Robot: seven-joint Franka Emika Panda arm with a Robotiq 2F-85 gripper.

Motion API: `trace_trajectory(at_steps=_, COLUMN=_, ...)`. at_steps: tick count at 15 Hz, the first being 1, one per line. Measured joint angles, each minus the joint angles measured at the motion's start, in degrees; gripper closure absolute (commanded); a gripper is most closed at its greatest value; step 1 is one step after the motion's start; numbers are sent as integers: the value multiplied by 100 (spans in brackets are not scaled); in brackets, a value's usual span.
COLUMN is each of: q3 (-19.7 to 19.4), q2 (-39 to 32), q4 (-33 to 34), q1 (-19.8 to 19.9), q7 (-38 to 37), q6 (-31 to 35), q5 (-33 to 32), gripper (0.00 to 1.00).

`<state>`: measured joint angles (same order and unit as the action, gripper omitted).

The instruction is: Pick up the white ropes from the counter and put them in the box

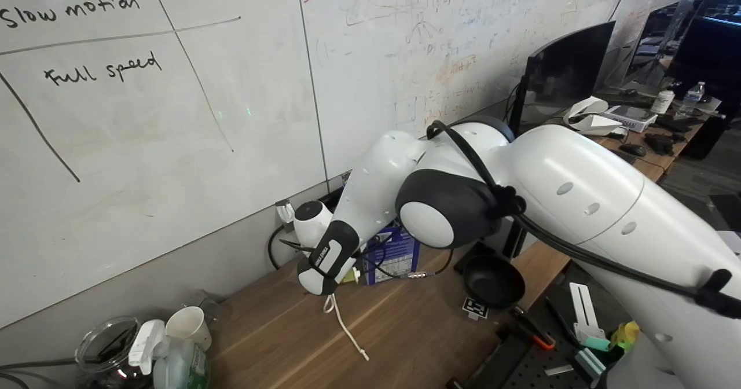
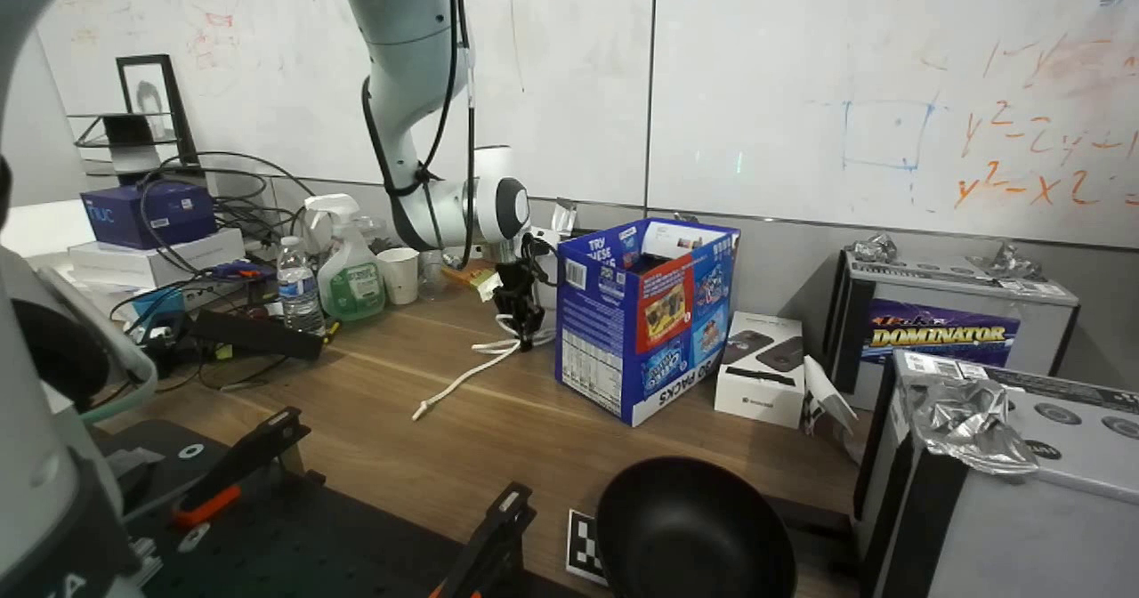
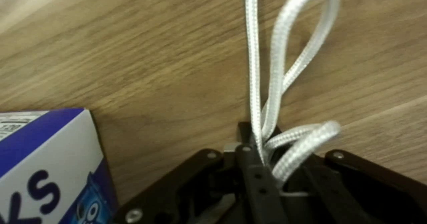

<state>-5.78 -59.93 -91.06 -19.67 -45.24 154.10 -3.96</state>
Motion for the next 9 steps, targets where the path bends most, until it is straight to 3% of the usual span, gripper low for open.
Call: trace_trajectory(at_steps=9, q3=-446, q2=798, q4=-344, q1=-203, q7=6, q6=2, q5=-17, gripper=84)
